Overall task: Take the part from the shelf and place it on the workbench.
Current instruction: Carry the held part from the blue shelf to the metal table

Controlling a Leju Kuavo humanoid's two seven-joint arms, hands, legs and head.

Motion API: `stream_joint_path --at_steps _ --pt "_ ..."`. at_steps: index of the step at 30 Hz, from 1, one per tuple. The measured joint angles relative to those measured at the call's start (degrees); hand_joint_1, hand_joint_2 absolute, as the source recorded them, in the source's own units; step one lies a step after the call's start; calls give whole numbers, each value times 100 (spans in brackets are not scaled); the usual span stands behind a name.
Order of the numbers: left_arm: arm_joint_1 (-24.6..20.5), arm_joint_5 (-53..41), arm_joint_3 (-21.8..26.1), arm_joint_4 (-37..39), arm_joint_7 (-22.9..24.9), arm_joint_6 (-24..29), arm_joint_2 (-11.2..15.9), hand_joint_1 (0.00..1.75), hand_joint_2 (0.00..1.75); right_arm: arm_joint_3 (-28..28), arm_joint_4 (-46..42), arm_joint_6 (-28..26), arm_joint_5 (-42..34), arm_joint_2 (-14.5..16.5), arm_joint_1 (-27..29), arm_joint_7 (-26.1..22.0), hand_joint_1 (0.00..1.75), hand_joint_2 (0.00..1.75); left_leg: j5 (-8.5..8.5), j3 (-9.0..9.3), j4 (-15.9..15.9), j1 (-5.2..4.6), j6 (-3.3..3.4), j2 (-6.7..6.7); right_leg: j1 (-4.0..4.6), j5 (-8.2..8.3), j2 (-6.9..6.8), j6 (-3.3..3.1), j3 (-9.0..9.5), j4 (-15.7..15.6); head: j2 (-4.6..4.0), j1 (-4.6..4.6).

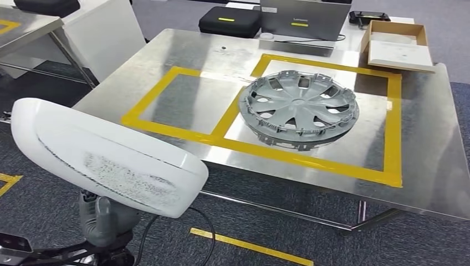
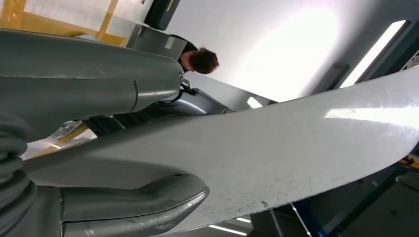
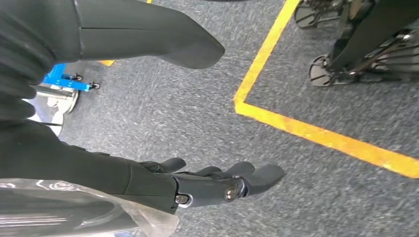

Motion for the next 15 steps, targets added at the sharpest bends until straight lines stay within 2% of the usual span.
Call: stream_joint_path --at_steps 1,2,3,4,5,6,9,11,12,13,14,15 --pt "0 0 1 0 0 1 0 175 175 0 0 0 0 0 2 0 0 175 119 -120 60 14 -14 1 -2 -50 4 7 66 0 0 1" --pt "0 0 1 0 0 1 0 175 175 0 0 0 0 0 7 0 0 175 355 -143 -93 24 -21 3 -7 -106 10 24 146 0 -1 -1" --pt "0 0 1 0 0 1 0 175 175 0 1 2 0 0 13 0 0 175 668 -83 -412 30 -20 8 -14 -166 14 46 231 0 0 0" --pt "0 -1 1 1 0 2 0 175 175 0 1 3 0 0 18 -1 0 175 895 5 -723 22 -14 18 -13 -226 17 77 287 -3 -1 1" --pt "-1 -1 1 0 0 3 -1 175 175 0 1 4 1 0 19 -4 0 175 1030 119 -1026 11 1 26 -10 -279 18 115 321 -2 -1 -5" --pt "-1 -1 0 -1 0 5 -1 175 175 0 1 5 3 0 14 -11 0 175 1059 192 -1208 -4 25 32 -7 -313 13 147 327 -7 -1 -5" --pt "0 -1 -3 -8 0 11 -3 175 175 0 0 6 19 -1 -17 -45 0 175 962 273 -1370 -14 115 15 -11 -349 -16 233 353 -71 -2 7" --pt "1 0 -6 -16 0 9 -5 175 175 0 0 7 30 -1 -34 -61 0 175 949 364 -1462 11 175 19 -14 -455 -15 282 324 72 -2 30" --pt "1 0 -8 -20 0 8 -6 175 175 0 1 7 34 -1 -39 -63 0 175 939 411 -1500 21 204 27 -16 -564 -11 297 182 328 -2 40" --pt "1 0 -9 -21 0 7 -7 175 175 0 1 7 39 0 -38 -61 0 175 919 441 -1516 17 229 34 -14 -689 -8 306 -45 704 -2 53" --pt "2 0 -8 -22 0 8 -7 175 175 0 2 6 43 1 -32 -53 0 175 896 458 -1521 14 248 35 -14 -797 -6 312 -329 1111 -2 56" --pt "2 0 -8 -22 0 9 -7 175 175 0 2 5 49 1 -19 -40 0 175 868 477 -1521 10 260 29 -15 -826 -5 318 -591 1427 -2 57"
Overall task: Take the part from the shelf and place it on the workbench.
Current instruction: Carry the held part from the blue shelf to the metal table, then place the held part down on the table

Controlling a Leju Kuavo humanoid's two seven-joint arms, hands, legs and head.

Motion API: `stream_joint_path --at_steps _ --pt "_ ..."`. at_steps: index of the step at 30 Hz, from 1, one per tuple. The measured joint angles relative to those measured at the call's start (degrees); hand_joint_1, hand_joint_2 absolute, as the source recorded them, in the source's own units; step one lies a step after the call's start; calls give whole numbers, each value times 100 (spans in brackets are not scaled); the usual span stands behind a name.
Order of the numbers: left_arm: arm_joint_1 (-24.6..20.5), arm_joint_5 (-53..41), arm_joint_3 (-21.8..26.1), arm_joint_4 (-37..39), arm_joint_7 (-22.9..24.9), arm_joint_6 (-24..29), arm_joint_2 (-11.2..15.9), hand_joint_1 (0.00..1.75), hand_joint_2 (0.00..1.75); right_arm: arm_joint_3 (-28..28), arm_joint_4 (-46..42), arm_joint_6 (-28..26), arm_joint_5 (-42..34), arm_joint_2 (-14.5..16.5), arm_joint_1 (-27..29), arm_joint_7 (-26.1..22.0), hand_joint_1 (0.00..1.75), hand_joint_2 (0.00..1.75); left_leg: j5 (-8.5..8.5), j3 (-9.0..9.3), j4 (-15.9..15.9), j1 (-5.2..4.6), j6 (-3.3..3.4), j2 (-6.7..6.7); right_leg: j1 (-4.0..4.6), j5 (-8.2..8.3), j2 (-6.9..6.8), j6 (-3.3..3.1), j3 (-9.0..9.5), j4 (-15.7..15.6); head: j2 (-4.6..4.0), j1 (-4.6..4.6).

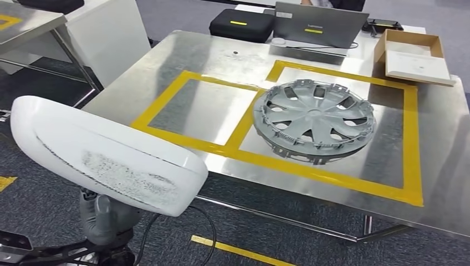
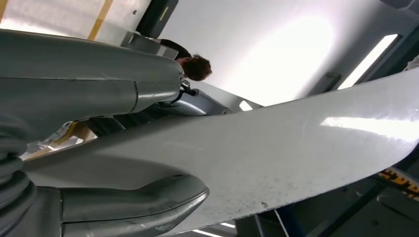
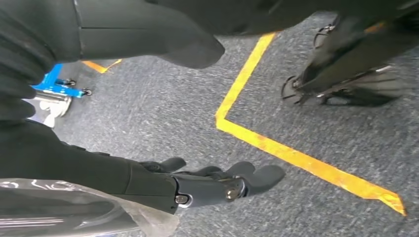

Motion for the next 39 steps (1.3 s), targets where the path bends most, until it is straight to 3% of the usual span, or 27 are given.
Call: stream_joint_path --at_steps 1,2,4,6,9,11,12,14,15,16,17,18,20,21,23,26,28,30,31,32,34,36,39 --pt "0 1 1 0 0 1 0 175 175 0 0 -2 7 0 16 12 0 175 -34 33 0 -2 2 -12 -1 87 1 3 -176 124 0 4" --pt "1 2 2 0 0 1 0 175 175 0 0 -3 12 -1 28 21 0 175 -73 82 0 -2 -3 -24 -4 291 1 4 -238 25 0 7" --pt "1 12 2 1 0 1 1 175 175 0 1 -3 19 0 40 30 0 175 -168 200 -1 -1 -40 -40 -15 838 3 -3 -84 -626 0 9" --pt "2 27 2 -2 0 -1 2 175 175 0 3 -2 22 2 38 34 0 175 -260 265 9 -21 -104 -46 -8 1071 9 -34 141 -1162 0 3" --pt "3 38 1 -7 0 -3 2 175 175 0 4 -1 24 5 38 41 0 175 -319 305 -20 -28 -183 -48 15 1007 13 -131 239 -1277 1 -29" --pt "4 40 -1 -18 0 -4 3 175 175 0 4 -1 25 9 40 42 0 175 -416 274 126 -22 -236 -31 -1 972 9 -207 306 -1311 2 -54" --pt "5 41 0 -25 0 -4 3 175 175 0 4 -2 25 11 37 39 0 175 -524 157 375 -20 -262 -22 -13 950 5 -245 353 -1329 3 -67" --pt "7 43 4 -31 0 -5 5 175 175 0 4 -4 25 13 29 39 0 175 -781 -287 1163 -16 -289 -16 -13 892 0 -293 428 -1341 2 -92" --pt "8 43 6 -31 0 -7 5 175 175 0 4 -5 25 13 25 38 0 175 -848 -526 1514 -14 -291 -16 -10 863 1 -301 466 -1341 2 -89" --pt "8 38 7 -31 0 -13 6 175 175 0 4 -6 23 13 25 35 0 175 -806 -689 1692 -16 -283 -16 -7 832 5 -302 510 -1341 2 -92" --pt "8 18 8 -31 0 -20 7 175 175 -1 4 -8 4 13 29 19 0 175 -644 -750 1650 -19 -264 -16 -4 799 12 -300 562 -1341 2 -92" --pt "8 -19 8 -32 0 -19 7 175 175 -8 4 -15 -39 13 33 -11 0 175 -386 -708 1398 -24 -234 -30 0 766 38 -292 616 -1342 2 -91" --pt "8 -186 4 -41 0 105 11 175 175 -63 5 -53 -194 24 23 -122 0 175 108 -485 665 -40 -154 -162 3 699 97 -250 674 -1345 2 -86" --pt "5 -323 -11 -45 0 297 21 175 175 -110 5 -79 -275 33 5 -183 0 175 210 -379 377 -49 -130 -227 -1 675 139 -216 668 -1349 2 -89" --pt "-26 -676 -104 -46 0 944 77 175 175 -204 7 -124 -369 48 -29 -273 0 175 186 -277 154 -67 -113 -269 -18 657 197 -142 633 -1380 2 -93" --pt "-187 -1137 -410 -26 1 2058 230 175 175 -287 5 -153 -389 46 -29 -312 0 175 190 -186 6 -37 -76 -167 -28 612 218 -56 623 -1362 2 -86" --pt "-397 -1395 -719 43 1 2751 397 175 175 -319 4 -136 -363 45 -33 -315 0 175 195 -136 -60 -10 -40 -80 -21 377 145 -27 375 -897 2 -56" --pt "-643 -1629 -1055 149 1 3336 628 175 175 -338 5 -110 -314 45 -39 -309 0 175 165 -118 -65 -13 -23 -17 -20 118 86 3 -89 -162 2 -42" --pt "-753 -1736 -1207 203 2 3566 735 175 175 -343 6 -132 -297 45 -35 -306 0 175 144 -102 -65 -16 -21 1 -21 117 72 15 -250 42 2 -43" --pt "-855 -1845 -1344 256 1 3768 832 175 175 -351 7 -176 -291 44 -27 -304 0 175 121 -78 -64 -16 -24 15 -22 230 63 24 -312 49 2 -43" --pt "-1048 -2090 -1565 377 1 4119 980 175 175 -379 7 -281 -299 30 -22 -299 0 175 68 -6 -64 -14 -44 23 -24 708 36 19 -111 -547 2 -39" --pt "-1229 -2399 -1706 511 1 4353 1111 175 175 -409 7 -313 -291 12 -42 -283 0 175 15 47 -51 -37 -92 21 -9 1017 -2 -20 189 -1197 2 -41" --pt "-1459 -2926 -1773 727 2 4391 1307 175 175 -430 7 -278 -247 2 -72 -257 0 175 -7 67 -54 -47 -166 25 17 1047 0 -113 307 -1403 2 -51"
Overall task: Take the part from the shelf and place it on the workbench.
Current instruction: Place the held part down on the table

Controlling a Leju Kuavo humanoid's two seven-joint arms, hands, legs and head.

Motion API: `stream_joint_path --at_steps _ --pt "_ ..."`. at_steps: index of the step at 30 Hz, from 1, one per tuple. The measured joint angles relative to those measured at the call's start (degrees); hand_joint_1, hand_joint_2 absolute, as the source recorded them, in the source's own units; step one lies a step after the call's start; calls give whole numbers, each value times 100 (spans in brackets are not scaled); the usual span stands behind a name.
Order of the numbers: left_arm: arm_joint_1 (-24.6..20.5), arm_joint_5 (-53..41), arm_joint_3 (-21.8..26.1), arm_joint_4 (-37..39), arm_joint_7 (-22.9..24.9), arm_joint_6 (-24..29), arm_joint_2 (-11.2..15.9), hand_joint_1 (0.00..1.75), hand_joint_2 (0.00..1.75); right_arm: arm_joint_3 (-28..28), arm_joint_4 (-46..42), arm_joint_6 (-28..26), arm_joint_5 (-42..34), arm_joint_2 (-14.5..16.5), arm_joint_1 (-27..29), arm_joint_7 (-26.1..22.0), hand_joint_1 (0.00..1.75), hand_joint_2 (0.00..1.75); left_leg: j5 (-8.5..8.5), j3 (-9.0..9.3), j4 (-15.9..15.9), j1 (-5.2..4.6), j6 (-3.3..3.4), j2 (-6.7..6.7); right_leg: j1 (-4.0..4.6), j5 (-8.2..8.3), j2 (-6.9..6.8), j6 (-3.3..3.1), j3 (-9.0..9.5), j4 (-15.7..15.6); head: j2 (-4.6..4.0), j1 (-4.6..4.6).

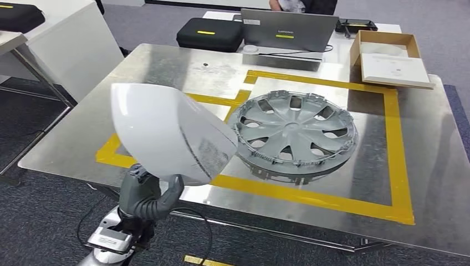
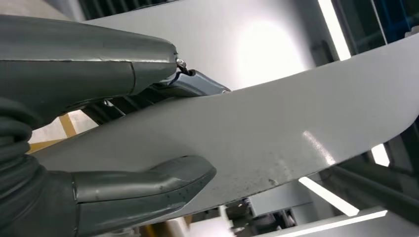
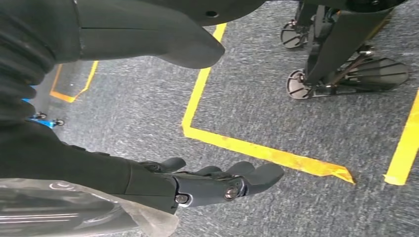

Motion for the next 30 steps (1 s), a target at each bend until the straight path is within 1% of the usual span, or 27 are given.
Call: stream_joint_path --at_steps 2,3,4,6,7,8,9,10,11,12,13,14,16,17,18,19,21,22,23,24,25,26,27,28,29,30 --pt "-120 -252 -24 132 -1 -84 112 175 175 -1 0 44 34 -3 -1 1 0 175 -68 -10 63 15 -61 4 -12 0 5 -69 28 -24 0 -7" --pt "-173 -340 -39 199 -1 -109 164 175 175 -1 0 66 48 -4 -6 -2 0 175 -169 -80 233 20 -92 3 -25 -3 6 -106 48 -37 0 -15" --pt "-211 -401 -52 264 -1 -119 211 175 175 -1 0 83 56 -5 -11 -4 0 175 -313 -213 520 28 -117 2 -32 -12 7 -138 66 -42 -1 -23" --pt "-253 -472 -69 384 0 -118 290 175 175 -1 -1 97 64 -10 -21 -8 0 175 -608 -601 1282 39 -145 1 -30 -34 17 -177 85 -41 -1 -29" --pt "-258 -486 -75 435 0 -118 322 175 175 -1 -2 98 66 -12 -22 -8 0 175 -656 -752 1541 43 -150 1 -29 -44 27 -184 98 -41 -1 -29" --pt "-263 -495 -82 475 0 -117 349 175 175 -1 -2 98 66 -14 -23 -9 0 175 -590 -817 1605 43 -147 1 -28 -54 40 -186 114 -40 0 -29" --pt "-271 -498 -89 510 0 -117 369 175 175 -1 -2 99 67 -15 -23 -9 0 175 -414 -775 1443 43 -134 0 -28 -67 55 -182 137 -39 0 -29" --pt "-284 -499 -95 536 -1 -116 385 175 175 -1 -1 102 67 -15 -23 -9 0 175 -171 -643 1101 41 -111 -1 -28 -82 69 -171 165 -39 -1 -30" --pt "-300 -499 -98 555 -1 -116 398 175 175 -1 -1 105 67 -15 -23 -9 0 175 29 -483 722 35 -81 -7 -28 -98 80 -155 184 -38 0 -27" --pt "-317 -499 -103 572 -1 -115 408 175 175 -1 0 109 67 -14 -26 -9 0 175 158 -345 383 24 -54 -12 -21 -112 92 -131 190 -32 0 -27" --pt "-332 -500 -107 586 -1 -115 417 175 175 -1 0 112 67 -14 -27 -9 0 175 209 -266 175 10 -32 -18 -20 -118 96 -100 181 -29 0 -23" --pt "-342 -502 -111 601 -1 -111 426 175 175 -1 0 113 67 -13 -26 -9 0 175 192 -241 91 -5 -15 -23 -20 -119 97 -67 167 -29 0 -21" --pt "-352 -583 -115 626 14 -56 437 175 175 -1 0 113 72 -15 -25 -9 0 175 192 -240 42 -7 25 -23 -29 -125 92 5 148 -38 0 -20" --pt "-366 -702 -116 638 57 23 441 175 175 -1 0 114 75 -17 -25 -9 0 175 201 -224 14 5 53 -19 -33 -161 84 33 131 -5 0 -18" --pt "-393 -875 -120 652 126 137 449 175 175 -1 0 114 78 -20 -28 -10 0 175 212 -207 -14 19 84 -14 -34 -247 77 55 70 120 0 -8" --pt "-433 -1094 -124 673 227 279 465 175 175 -1 0 119 80 -22 -32 -9 0 175 220 -192 -36 31 109 -7 -38 -385 69 70 -52 367 -1 2" --pt "-542 -1573 -116 741 485 565 561 175 175 -1 0 130 81 -22 -30 3 0 175 214 -188 -38 27 133 2 -40 -706 62 94 -419 1108 -1 19" --pt "-602 -1850 -94 783 648 708 645 175 175 -2 0 140 82 -22 -25 13 0 175 211 -186 -37 26 137 5 -42 -788 61 105 -582 1408 -1 19" --pt "-673 -2198 -58 827 853 863 758 175 175 -3 0 153 81 -26 -18 20 0 175 208 -184 -35 26 137 7 -43 -765 60 114 -664 1528 0 19" --pt "-762 -2707 -6 873 1135 1032 910 175 175 -4 0 170 74 -33 -11 23 0 175 204 -180 -32 29 133 7 -45 -634 56 115 -635 1420 0 21" --pt "-884 -3389 52 919 1496 1197 1123 175 175 -7 0 188 61 -42 -7 19 0 175 198 -174 -28 34 122 6 -47 -427 51 109 -504 1109 0 22" --pt "-1034 -4138 114 963 1857 1310 1392 175 175 -9 0 204 46 -50 -8 13 0 175 189 -168 -21 40 99 6 -47 -235 42 97 -326 710 0 28" --pt "-1205 -4836 179 1002 2175 1344 1708 175 175 -11 0 214 33 -55 -13 7 0 175 178 -171 -7 32 64 7 -38 -105 35 74 -148 358 -1 33" --pt "-1393 -5318 240 1031 2421 1241 2085 175 175 -13 0 225 30 -56 -18 5 0 175 172 -179 6 27 23 10 -29 -39 35 43 -29 128 -1 34" --pt "-1595 -5502 300 1058 2571 1013 2505 175 175 -14 0 242 41 -57 -18 7 0 175 172 -187 16 24 -20 18 -13 -39 45 7 19 36 -1 35" --pt "-1827 -5384 366 1117 2630 704 2990 175 175 -14 0 266 61 -58 -6 6 0 175 176 -196 23 27 -61 32 8 -44 64 -34 25 35 -1 34"
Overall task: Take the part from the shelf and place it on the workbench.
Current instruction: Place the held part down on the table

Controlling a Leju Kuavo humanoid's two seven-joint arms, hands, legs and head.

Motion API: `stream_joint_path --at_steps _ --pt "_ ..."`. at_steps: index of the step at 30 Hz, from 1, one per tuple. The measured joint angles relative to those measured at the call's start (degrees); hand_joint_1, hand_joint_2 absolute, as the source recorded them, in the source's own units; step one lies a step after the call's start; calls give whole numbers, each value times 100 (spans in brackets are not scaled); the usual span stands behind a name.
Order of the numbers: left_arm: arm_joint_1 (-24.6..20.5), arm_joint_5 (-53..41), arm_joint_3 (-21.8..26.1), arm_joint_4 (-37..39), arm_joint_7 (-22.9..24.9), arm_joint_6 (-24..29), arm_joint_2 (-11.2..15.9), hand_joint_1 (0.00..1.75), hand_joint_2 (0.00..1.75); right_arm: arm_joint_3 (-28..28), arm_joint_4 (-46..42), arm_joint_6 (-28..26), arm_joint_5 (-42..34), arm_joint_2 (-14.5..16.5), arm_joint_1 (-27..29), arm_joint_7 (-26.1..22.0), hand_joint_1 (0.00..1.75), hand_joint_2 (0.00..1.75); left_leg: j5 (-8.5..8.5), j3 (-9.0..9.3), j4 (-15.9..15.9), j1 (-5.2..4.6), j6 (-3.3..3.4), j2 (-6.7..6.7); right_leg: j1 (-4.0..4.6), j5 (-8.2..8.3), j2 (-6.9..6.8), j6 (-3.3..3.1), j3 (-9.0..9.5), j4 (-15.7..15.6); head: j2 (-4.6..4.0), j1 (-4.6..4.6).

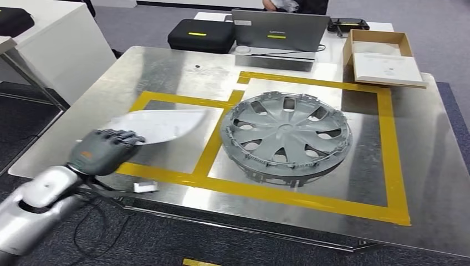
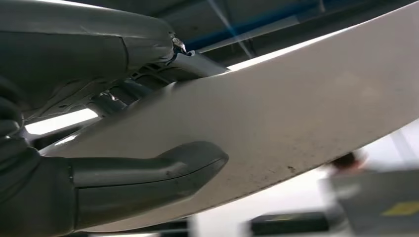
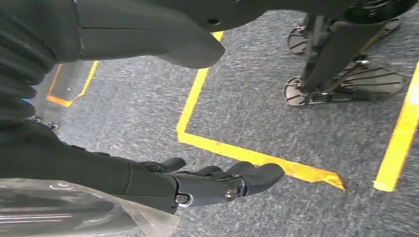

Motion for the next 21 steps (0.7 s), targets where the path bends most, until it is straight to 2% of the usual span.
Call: stream_joint_path --at_steps 2,4,6,7,8,9,10,12,13,14,16,18,19,21 --pt "-565 711 189 281 -108 -560 1010 175 175 1 0 54 52 -4 43 -17 0 175 -24 -7 25 37 -74 28 18 16 34 -87 -26 8 1 -3" --pt "-1175 1265 425 762 -375 -806 1832 175 175 1 0 88 90 -19 78 -60 0 175 -207 -126 305 56 -142 29 13 20 40 -168 -17 -3 1 -11" --pt "-1633 1364 540 1245 -505 -919 2349 175 175 1 -1 110 102 -38 80 -101 0 175 -529 -446 997 57 -187 11 9 4 38 -222 6 -6 0 -19" --pt "-1776 1331 535 1452 -513 -957 2493 175 175 2 -2 123 100 -44 71 -111 0 175 -647 -622 1349 59 -199 7 10 -7 37 -239 19 -6 0 -20" --pt "-1876 1285 507 1647 -496 -980 2576 175 175 1 -2 138 97 -47 61 -113 0 175 -676 -744 1568 59 -203 4 10 -17 35 -248 35 -6 0 -23" --pt "-1952 1234 459 1816 -466 -989 2613 175 175 2 -2 155 92 -49 49 -107 0 175 -592 -775 1577 60 -196 3 11 -28 31 -253 52 -5 0 -25" --pt "-2013 1191 395 1959 -428 -989 2625 175 175 1 -1 174 85 -49 37 -92 0 175 -421 -714 1385 61 -182 3 12 -37 26 -254 68 -5 0 -23" --pt "-2166 1106 230 2198 -364 -995 2628 175 175 1 0 217 70 -48 7 -35 0 175 -13 -400 642 55 -135 -5 25 -56 22 -240 89 -6 -1 -23" --pt "-2267 1056 127 2309 -338 -1003 2616 175 175 0 0 241 63 -46 -9 3 0 175 96 -267 324 45 -116 -12 38 -63 22 -223 82 -2 -1 -23" --pt "-2383 988 5 2437 -301 -999 2581 175 175 0 0 258 59 -45 -21 36 0 175 146 -181 113 32 -100 -19 46 -65 22 -198 71 -5 -1 -21" --pt "-2629 798 -275 2795 -186 -921 2394 175 175 0 0 280 60 -44 -35 77 0 175 130 -158 13 6 -70 -32 45 -63 8 -134 60 -25 0 -19" --pt "-2876 590 -561 3274 -75 -752 2064 175 175 0 0 297 68 -45 -53 81 0 175 155 -144 -20 23 -12 -42 39 -111 -8 -61 31 3 1 -16" --pt "-2996 518 -699 3523 -46 -650 1873 175 175 0 0 304 70 -45 -67 73 0 175 170 -138 -39 36 24 -46 41 -196 -12 -29 -42 141 1 -5" --pt "-3163 453 -926 3939 -27 -477 1497 175 175 0 1 311 73 -44 -89 57 0 175 179 -135 -51 42 75 -46 41 -486 -10 13 -361 751 1 8"
